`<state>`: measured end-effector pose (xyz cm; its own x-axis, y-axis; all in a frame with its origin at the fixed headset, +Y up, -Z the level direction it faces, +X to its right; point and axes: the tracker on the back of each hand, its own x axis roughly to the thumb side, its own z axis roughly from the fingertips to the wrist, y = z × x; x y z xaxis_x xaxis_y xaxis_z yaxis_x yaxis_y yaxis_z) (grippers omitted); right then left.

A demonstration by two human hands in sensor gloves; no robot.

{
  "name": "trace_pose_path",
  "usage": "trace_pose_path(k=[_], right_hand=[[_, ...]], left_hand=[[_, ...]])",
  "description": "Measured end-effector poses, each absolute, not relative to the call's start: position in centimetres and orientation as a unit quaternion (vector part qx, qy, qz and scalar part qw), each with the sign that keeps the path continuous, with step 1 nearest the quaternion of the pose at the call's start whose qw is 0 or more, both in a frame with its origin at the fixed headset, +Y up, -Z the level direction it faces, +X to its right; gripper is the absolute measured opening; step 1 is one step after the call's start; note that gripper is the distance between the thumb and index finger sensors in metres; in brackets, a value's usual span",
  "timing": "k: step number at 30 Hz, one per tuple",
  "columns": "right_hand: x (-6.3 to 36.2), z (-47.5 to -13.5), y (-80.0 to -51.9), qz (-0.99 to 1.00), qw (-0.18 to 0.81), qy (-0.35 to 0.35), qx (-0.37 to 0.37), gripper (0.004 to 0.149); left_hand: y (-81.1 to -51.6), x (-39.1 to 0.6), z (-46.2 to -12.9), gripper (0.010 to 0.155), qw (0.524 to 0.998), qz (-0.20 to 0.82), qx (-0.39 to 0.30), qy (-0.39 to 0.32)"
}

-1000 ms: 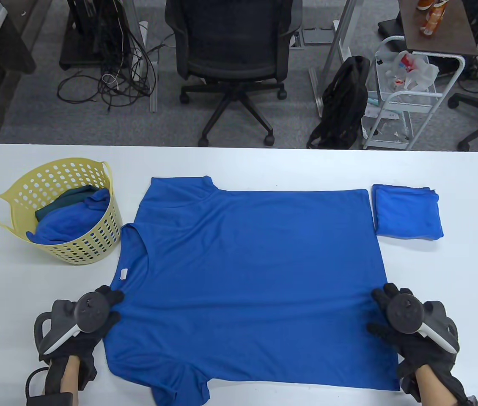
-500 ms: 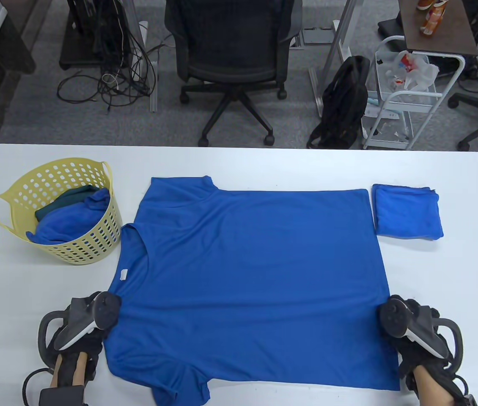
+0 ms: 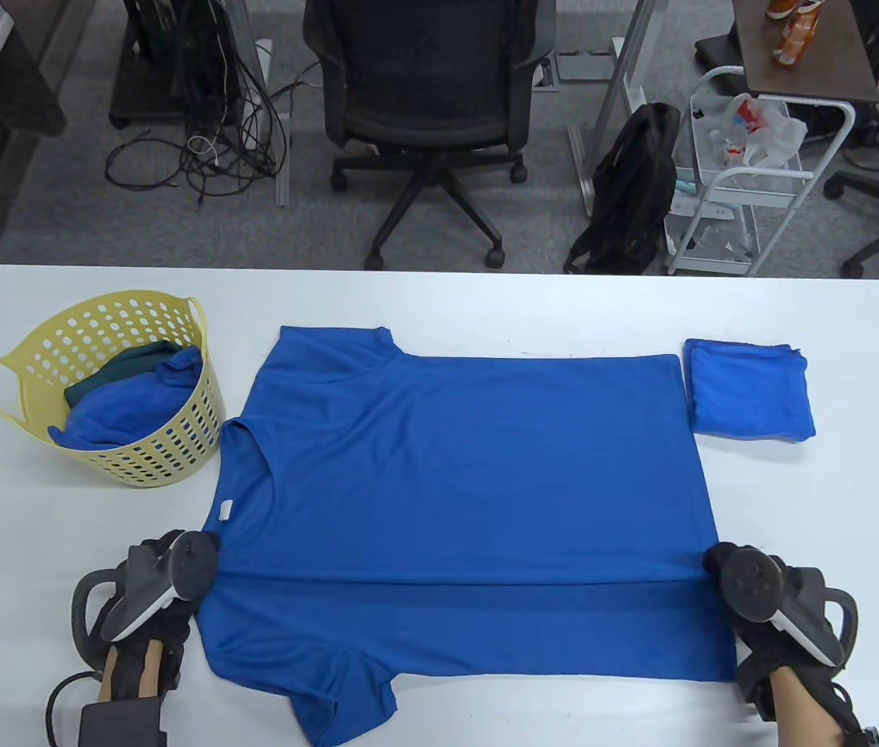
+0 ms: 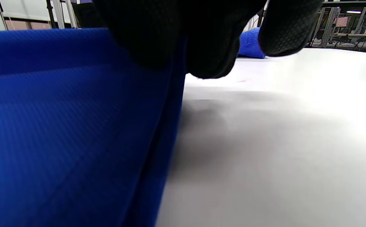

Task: Fold and stack clothes and towels from laundry basket

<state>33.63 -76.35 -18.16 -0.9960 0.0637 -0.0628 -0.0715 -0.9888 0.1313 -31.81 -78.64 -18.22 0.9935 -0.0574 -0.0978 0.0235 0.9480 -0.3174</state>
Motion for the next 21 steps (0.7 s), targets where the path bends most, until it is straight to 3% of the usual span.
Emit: trace_pose_path(k=[1, 5, 10, 13, 15, 18, 21], right_hand=[[33.7, -18.2, -76.4, 0.996, 0.043, 0.074, -0.03, 0.045], [33.8, -18.2, -76.3, 0.995, 0.037, 0.08, -0.039, 0.037], [34.5, -18.4, -76.1, 0.989, 0.073, 0.119, -0.046, 0.039], [34.6, -18.6, -76.0, 0.989, 0.083, 0.108, -0.053, 0.039], [34.7, -18.4, -74.4, 0.994, 0.092, 0.011, -0.055, 0.039], [35.2, -17.1, -70.3, 0.962, 0.173, -0.202, -0.055, 0.038], [35.6, -16.2, -69.1, 0.957, 0.19, -0.214, -0.041, 0.038]], left_hand=[[-78.7, -31.9, -18.2, 0.057, 0.986, -0.017, -0.159, 0.051], [-78.8, -32.2, -18.0, 0.045, 0.992, 0.004, -0.118, 0.052], [-78.3, -32.2, -18.1, 0.046, 0.991, 0.005, -0.123, 0.054], [-77.9, -32.0, -18.6, 0.045, 0.993, -0.011, -0.105, 0.058], [-76.0, -31.8, -18.5, 0.046, 0.997, -0.011, -0.039, 0.067], [-70.8, -31.9, -16.6, 0.046, 0.982, 0.051, 0.167, 0.073], [-68.5, -32.0, -14.5, 0.046, 0.964, 0.032, 0.258, 0.06]])
